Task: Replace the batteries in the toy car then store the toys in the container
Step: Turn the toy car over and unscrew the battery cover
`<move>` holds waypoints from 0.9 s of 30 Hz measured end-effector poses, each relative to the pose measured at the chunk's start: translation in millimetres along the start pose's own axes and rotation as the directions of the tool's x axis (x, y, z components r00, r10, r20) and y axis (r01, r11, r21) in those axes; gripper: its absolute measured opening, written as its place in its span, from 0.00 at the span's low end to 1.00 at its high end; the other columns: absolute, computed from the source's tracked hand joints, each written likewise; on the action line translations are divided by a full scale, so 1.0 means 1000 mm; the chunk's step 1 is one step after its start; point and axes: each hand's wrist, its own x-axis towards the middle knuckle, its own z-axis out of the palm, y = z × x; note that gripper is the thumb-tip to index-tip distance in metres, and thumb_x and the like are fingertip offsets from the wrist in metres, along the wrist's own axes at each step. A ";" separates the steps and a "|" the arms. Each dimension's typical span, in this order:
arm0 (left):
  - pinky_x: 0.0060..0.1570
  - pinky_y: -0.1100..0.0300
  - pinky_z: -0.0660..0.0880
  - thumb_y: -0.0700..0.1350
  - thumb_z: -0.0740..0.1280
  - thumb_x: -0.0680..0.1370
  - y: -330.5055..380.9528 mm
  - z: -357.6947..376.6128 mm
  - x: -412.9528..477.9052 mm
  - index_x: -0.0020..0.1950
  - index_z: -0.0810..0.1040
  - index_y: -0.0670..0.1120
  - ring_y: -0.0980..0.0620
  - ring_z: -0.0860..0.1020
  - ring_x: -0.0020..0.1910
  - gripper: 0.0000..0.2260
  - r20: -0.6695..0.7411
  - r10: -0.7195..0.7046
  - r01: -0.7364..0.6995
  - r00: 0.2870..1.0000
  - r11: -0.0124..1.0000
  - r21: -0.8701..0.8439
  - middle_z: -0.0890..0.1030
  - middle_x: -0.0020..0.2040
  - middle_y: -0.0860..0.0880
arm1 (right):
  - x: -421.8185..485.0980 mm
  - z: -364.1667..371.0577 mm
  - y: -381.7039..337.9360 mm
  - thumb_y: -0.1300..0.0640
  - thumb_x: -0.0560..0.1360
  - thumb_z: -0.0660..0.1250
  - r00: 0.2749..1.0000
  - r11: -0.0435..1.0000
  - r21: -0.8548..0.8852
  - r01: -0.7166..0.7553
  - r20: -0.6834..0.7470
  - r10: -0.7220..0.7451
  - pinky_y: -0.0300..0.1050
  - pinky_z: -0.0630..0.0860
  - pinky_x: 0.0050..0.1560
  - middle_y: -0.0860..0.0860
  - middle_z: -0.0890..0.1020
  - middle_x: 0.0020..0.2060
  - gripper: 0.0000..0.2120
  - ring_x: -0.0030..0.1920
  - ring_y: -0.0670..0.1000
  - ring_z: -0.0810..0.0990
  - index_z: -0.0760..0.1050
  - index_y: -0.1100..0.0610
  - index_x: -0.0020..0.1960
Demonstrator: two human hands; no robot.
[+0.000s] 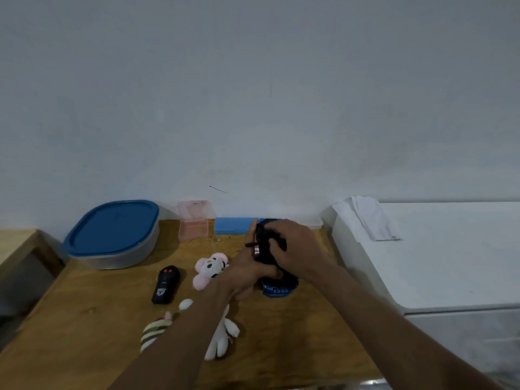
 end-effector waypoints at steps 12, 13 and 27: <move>0.56 0.42 0.78 0.22 0.66 0.70 -0.005 -0.023 -0.011 0.76 0.41 0.66 0.39 0.78 0.58 0.54 0.073 -0.048 0.050 0.996 0.999 -0.022 0.75 0.65 0.41 | -0.003 0.014 -0.016 0.61 0.76 0.65 0.996 0.996 -0.012 -0.092 -0.011 0.092 0.36 0.71 0.49 0.55 0.83 0.46 0.07 0.46 0.52 0.80 0.81 0.60 0.50; 0.56 0.42 0.78 0.22 0.67 0.70 -0.008 -0.027 -0.012 0.76 0.43 0.66 0.39 0.79 0.58 0.54 0.073 -0.049 0.051 0.996 0.998 -0.026 0.75 0.64 0.41 | -0.004 0.014 -0.016 0.61 0.76 0.66 0.990 0.991 0.015 -0.134 -0.051 0.134 0.37 0.72 0.49 0.54 0.83 0.46 0.07 0.46 0.51 0.80 0.81 0.60 0.50; 0.58 0.38 0.75 0.22 0.67 0.69 -0.067 -0.032 -0.021 0.76 0.46 0.67 0.38 0.79 0.58 0.54 0.057 -0.134 0.138 0.989 0.987 -0.083 0.79 0.63 0.44 | -0.061 0.031 0.033 0.65 0.75 0.66 0.773 0.718 0.320 -0.618 0.081 0.629 0.53 0.83 0.43 0.51 0.76 0.42 0.24 0.41 0.53 0.82 0.69 0.44 0.65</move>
